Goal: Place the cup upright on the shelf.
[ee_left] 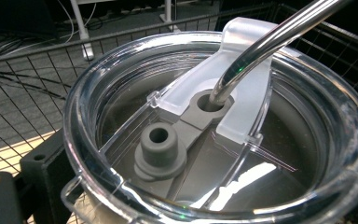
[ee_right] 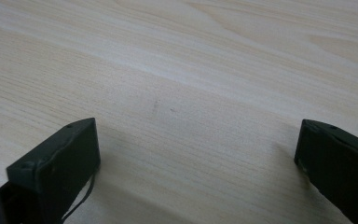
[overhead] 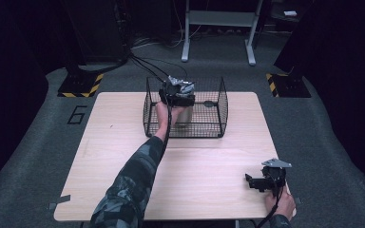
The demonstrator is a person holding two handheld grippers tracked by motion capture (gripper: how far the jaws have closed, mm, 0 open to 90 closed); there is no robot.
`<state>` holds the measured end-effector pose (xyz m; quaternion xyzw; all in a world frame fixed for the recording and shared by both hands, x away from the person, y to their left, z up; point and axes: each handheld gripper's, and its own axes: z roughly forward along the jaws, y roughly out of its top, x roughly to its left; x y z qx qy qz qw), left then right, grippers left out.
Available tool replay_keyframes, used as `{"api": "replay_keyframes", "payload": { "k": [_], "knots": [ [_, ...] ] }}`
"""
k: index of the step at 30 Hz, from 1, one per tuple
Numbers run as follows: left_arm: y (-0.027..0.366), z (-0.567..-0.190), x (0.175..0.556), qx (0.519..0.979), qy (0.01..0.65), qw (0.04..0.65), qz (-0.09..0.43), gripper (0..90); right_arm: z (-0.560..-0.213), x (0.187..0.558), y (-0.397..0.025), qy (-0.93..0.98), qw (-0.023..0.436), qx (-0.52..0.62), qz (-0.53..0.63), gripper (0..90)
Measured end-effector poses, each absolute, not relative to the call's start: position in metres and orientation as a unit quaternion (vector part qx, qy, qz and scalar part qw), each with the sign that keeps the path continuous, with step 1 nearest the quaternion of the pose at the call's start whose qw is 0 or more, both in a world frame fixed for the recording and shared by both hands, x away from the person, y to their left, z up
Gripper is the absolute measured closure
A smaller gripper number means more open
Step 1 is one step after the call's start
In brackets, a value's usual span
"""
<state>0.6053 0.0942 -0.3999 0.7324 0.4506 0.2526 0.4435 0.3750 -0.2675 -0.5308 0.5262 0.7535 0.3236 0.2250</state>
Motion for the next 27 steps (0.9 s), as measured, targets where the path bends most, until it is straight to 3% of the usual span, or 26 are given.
{"api": "replay_keyframes", "payload": {
  "k": [27],
  "knots": [
    [0.082,-0.414,0.607,0.745,0.448,0.423,0.255,3.9,-0.531,0.375,-0.268,0.754,0.224,0.526,0.323,0.0]
  ]
}}
